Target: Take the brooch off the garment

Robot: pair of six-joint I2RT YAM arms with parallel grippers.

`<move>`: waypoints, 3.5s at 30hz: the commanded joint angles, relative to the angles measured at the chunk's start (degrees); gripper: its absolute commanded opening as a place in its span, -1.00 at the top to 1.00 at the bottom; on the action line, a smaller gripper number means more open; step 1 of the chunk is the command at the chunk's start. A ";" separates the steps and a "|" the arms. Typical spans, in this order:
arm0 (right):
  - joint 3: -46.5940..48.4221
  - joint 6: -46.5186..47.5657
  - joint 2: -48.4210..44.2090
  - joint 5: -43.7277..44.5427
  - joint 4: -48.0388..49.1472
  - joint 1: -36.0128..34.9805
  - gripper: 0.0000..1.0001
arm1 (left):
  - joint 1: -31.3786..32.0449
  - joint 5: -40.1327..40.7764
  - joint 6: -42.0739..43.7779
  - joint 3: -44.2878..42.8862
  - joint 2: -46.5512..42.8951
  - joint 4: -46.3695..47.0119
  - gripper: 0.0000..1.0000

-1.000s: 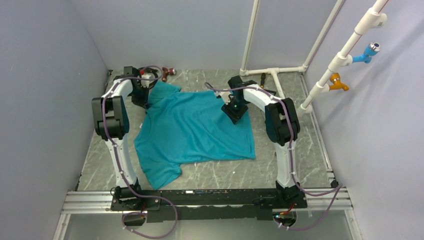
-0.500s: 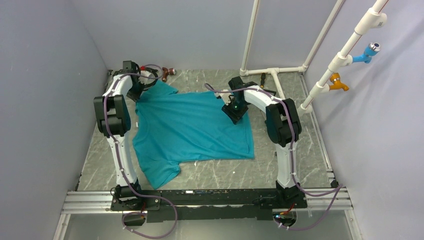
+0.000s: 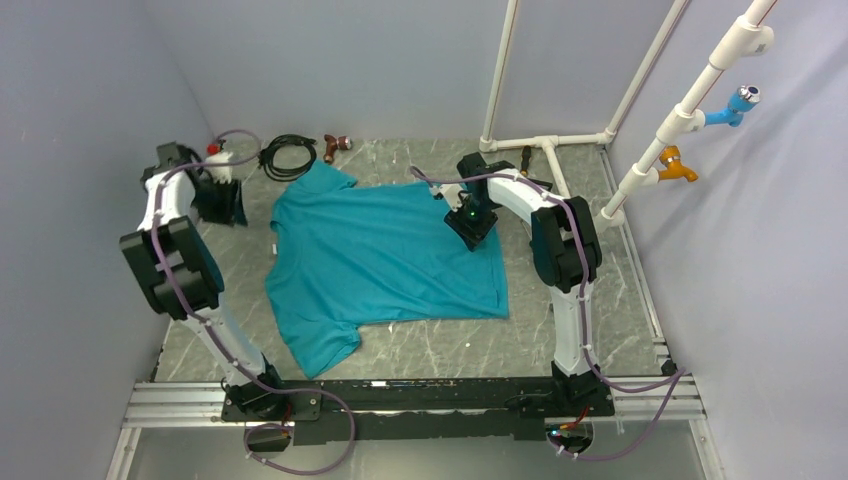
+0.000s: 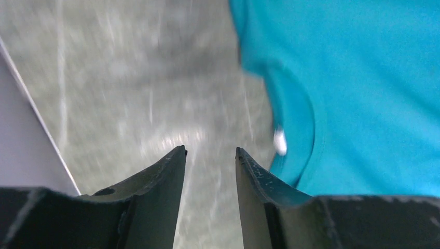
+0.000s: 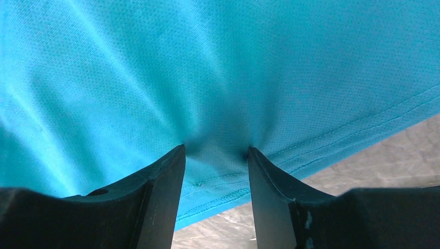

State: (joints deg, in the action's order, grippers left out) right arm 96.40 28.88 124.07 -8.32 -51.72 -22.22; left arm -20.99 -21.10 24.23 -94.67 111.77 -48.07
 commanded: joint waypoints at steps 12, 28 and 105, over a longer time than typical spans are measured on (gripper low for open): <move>-5.41 -1.17 -7.22 -3.81 -4.68 -2.04 -0.01 | -3.18 -8.22 0.50 24.05 -6.38 -3.29 0.13; -3.47 -1.97 -6.67 0.01 -2.83 -1.52 -0.13 | -4.98 0.62 2.46 26.91 -10.69 -6.54 1.00; 15.50 -15.08 -18.33 -3.75 15.55 4.47 -1.00 | -4.21 -7.56 -2.60 -8.38 -18.62 -11.13 -0.99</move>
State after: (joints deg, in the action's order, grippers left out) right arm 118.41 17.85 115.09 -7.03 -39.88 -18.31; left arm -27.03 -28.69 22.55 -96.16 95.20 -58.00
